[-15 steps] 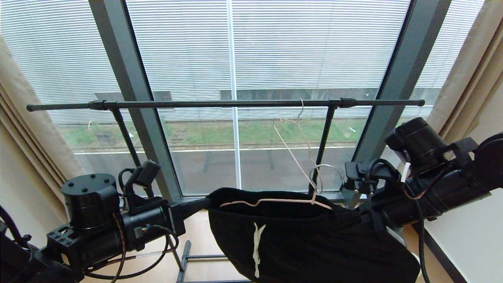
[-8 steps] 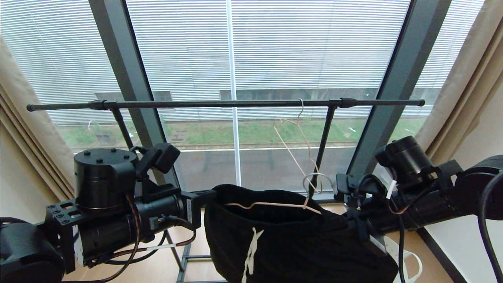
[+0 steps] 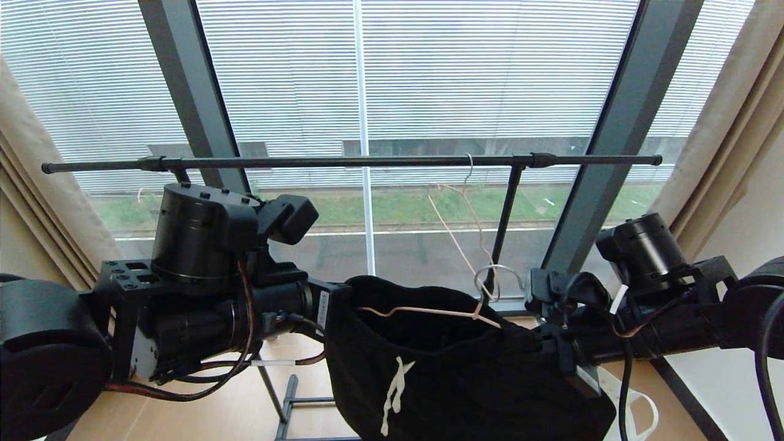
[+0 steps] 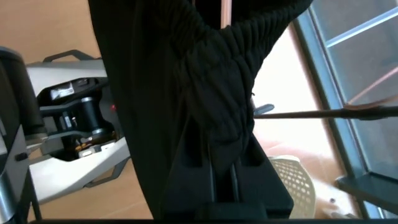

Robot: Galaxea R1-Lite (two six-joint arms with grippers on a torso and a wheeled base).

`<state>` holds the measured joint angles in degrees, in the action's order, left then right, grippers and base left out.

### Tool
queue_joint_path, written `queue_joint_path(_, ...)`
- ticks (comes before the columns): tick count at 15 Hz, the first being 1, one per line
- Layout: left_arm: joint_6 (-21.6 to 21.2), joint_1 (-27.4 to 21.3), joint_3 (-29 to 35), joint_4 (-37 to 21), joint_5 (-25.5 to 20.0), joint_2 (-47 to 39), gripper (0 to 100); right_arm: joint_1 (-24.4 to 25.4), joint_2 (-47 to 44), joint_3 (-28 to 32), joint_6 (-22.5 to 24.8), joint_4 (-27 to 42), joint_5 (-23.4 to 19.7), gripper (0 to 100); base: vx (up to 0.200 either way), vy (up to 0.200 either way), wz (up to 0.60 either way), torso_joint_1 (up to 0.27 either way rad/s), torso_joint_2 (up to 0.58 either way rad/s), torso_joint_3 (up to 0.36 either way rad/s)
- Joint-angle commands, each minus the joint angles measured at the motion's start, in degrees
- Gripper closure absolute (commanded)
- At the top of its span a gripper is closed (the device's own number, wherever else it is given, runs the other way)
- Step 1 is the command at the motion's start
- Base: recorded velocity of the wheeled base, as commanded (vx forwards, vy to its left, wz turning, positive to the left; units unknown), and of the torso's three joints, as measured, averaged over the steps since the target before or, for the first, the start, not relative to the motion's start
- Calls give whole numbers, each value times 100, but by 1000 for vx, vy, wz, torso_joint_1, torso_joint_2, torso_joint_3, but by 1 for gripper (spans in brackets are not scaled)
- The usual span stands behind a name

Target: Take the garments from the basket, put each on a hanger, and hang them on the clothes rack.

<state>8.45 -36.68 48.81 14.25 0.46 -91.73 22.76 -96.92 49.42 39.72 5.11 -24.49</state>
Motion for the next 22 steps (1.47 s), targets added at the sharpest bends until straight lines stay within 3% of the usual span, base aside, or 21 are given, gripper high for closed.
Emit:
queue_joint_path(1,-1,-164,603,-441,77,-187,100,9,182,-196,10,-221,23,100,0,0,0,0,0,0)
queue_joint_path(4,-1,-471,1596,-1399,323,-398,100,246,164,-161,-271,-335,41,100,0,0,0,0,0,0)
queue_joint_path(10,-370,-691,2607,-2629,428,-582,100,317,-179,-161,-500,-871,208,100,0,0,0,0,0,0)
queue_joint_path(13,-441,-858,2581,-2682,419,-582,100,326,-249,-161,-1089,-1223,225,100,0,0,0,0,0,0)
queue_joint_path(16,-528,-876,2528,-2682,419,-582,100,317,-249,-214,-1177,-1486,138,100,0,0,0,0,0,0)
queue_joint_path(22,-651,-964,2335,-2664,419,-714,100,326,-249,-354,-2179,-2356,-627,100,0,0,0,0,0,0)
